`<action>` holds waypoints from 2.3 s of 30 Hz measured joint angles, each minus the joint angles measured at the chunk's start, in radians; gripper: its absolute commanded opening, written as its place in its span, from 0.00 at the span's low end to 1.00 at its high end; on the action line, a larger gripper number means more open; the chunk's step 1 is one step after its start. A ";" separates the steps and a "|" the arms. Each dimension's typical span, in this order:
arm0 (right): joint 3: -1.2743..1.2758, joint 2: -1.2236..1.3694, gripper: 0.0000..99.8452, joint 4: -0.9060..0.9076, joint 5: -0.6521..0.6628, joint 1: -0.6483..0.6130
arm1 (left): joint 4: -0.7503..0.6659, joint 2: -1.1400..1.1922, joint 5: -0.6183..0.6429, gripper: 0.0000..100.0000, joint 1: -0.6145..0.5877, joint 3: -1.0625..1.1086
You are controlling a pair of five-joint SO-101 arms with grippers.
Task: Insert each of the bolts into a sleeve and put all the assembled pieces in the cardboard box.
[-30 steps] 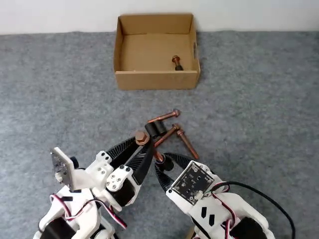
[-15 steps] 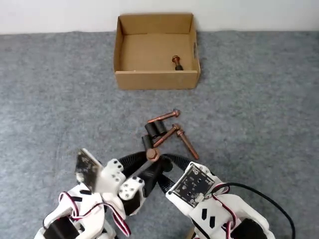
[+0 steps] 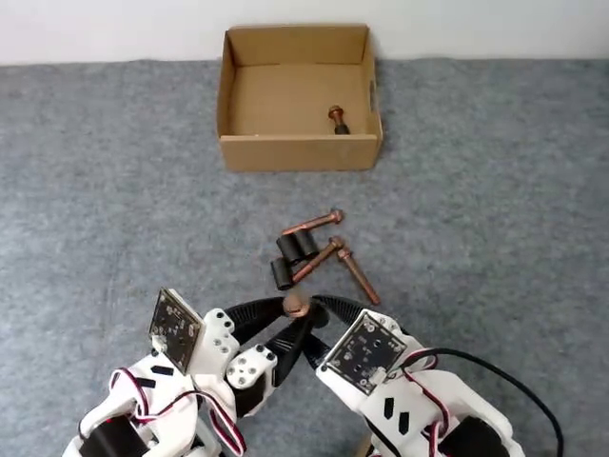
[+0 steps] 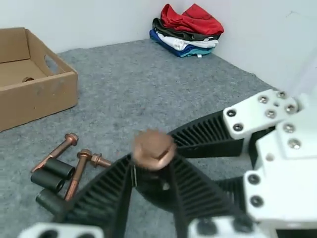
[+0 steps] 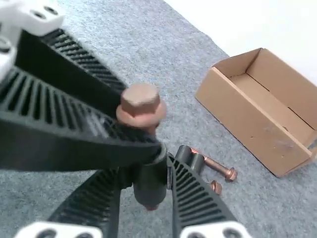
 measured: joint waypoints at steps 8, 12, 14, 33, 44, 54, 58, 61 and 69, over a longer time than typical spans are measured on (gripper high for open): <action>-0.002 -0.002 0.01 0.000 0.021 0.003 | 0.035 0.005 0.025 0.14 -0.002 -0.037; -0.002 -0.002 0.01 0.000 0.025 0.003 | 0.038 0.005 0.026 0.14 -0.002 -0.043; -0.002 -0.002 0.01 0.000 0.025 0.003 | 0.038 0.005 0.026 0.14 -0.011 -0.061; -0.066 0.095 0.01 0.048 -0.189 0.321 | 0.124 0.002 -0.166 0.00 -0.428 -0.057; -0.457 0.657 0.01 0.075 -0.425 0.410 | 0.068 0.005 -0.299 0.00 -0.641 0.301; -0.973 1.250 0.01 0.066 -0.425 0.480 | 0.031 0.006 -0.311 0.00 -0.729 0.436; -1.211 1.517 0.01 0.003 -0.425 0.519 | 0.031 0.006 -0.311 0.00 -0.783 0.446; -1.390 1.723 0.01 -0.040 -0.425 0.537 | 0.031 0.006 -0.311 0.00 -0.802 0.446; -1.827 2.219 0.01 -0.183 -0.411 0.535 | 0.031 0.006 -0.311 0.00 -0.806 0.446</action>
